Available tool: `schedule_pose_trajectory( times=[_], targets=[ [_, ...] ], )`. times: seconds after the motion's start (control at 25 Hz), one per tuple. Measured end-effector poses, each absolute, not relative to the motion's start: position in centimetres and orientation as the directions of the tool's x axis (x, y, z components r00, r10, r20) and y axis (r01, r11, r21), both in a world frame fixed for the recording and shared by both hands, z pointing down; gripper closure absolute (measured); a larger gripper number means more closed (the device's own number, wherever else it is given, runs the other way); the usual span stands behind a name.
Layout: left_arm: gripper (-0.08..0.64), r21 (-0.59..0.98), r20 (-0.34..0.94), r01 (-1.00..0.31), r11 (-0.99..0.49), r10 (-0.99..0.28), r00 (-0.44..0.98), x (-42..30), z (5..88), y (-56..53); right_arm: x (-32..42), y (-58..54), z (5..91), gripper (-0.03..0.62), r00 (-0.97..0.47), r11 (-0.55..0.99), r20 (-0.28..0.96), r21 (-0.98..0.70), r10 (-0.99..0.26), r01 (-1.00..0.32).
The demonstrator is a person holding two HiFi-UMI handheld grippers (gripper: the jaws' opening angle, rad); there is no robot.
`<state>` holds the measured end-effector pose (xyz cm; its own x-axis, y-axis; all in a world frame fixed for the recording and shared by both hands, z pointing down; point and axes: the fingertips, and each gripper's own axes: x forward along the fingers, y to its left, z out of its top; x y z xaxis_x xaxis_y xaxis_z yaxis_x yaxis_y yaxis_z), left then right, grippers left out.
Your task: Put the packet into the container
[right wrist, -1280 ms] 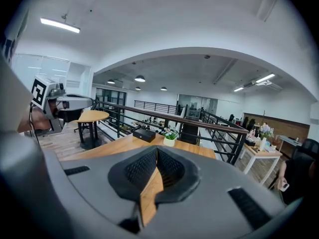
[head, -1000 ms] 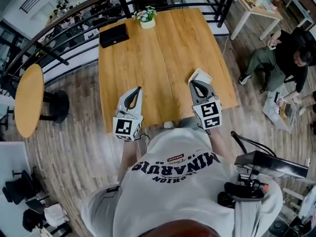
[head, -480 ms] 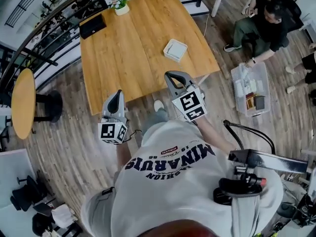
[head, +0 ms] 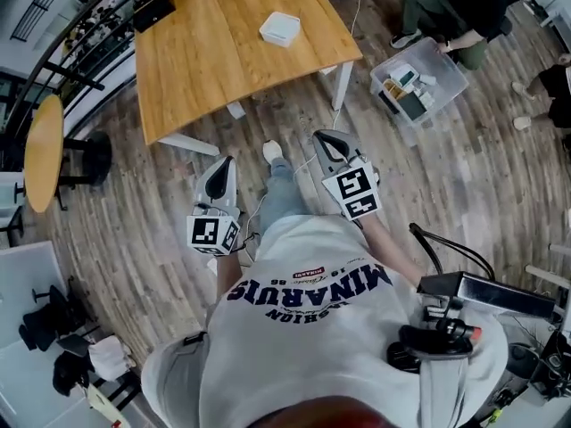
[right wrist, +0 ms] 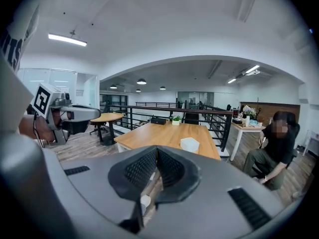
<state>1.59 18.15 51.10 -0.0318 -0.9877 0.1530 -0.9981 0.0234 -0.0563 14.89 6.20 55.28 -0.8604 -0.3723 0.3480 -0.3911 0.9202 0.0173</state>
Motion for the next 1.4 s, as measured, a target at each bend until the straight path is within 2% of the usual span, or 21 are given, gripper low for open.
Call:
schedule_pose_trajectory(
  times=[0.2, 0.4, 0.68, 0.92, 1.16, 1.4],
  targets=[
    [0.561, -0.074, 0.156, -0.995, 0.063, -0.985, -0.074, 5.9, 49.2, 23.4, 19.3, 11.1, 54.8, 0.583, -0.868, 0.925, 0.349, -0.009, -0.353, -0.38],
    [0.561, -0.073, 0.091, -0.99, 0.124, -0.987, -0.13, 6.8, 45.9, 27.1, 21.2, 13.5, 54.4, 0.583, -0.87, 0.93, 0.35, 0.003, -0.346, -0.368],
    [0.561, -0.039, 0.051, -0.987, 0.155, -0.986, -0.156, 7.5, 45.1, 32.5, 23.3, 16.1, 55.2, 0.583, -0.846, 0.914, 0.366, 0.033, -0.388, -0.404],
    [0.561, -0.025, 0.028, -0.988, 0.151, -0.988, -0.151, 7.7, 44.9, 37.9, 23.7, 20.4, 53.8, 0.583, -0.833, 0.904, 0.363, 0.078, -0.418, -0.42],
    [0.561, 0.016, 0.013, -0.992, 0.128, -0.992, -0.128, 9.0, 45.7, 46.1, 24.2, 30.0, 52.6, 0.583, -0.833, 0.904, 0.352, 0.12, -0.426, -0.411],
    [0.561, -0.025, 0.045, -0.997, 0.078, -0.996, -0.079, 10.8, 47.4, 48.7, 25.4, 35.8, 51.3, 0.583, -0.844, 0.907, 0.34, 0.08, -0.415, -0.414]
  ],
)
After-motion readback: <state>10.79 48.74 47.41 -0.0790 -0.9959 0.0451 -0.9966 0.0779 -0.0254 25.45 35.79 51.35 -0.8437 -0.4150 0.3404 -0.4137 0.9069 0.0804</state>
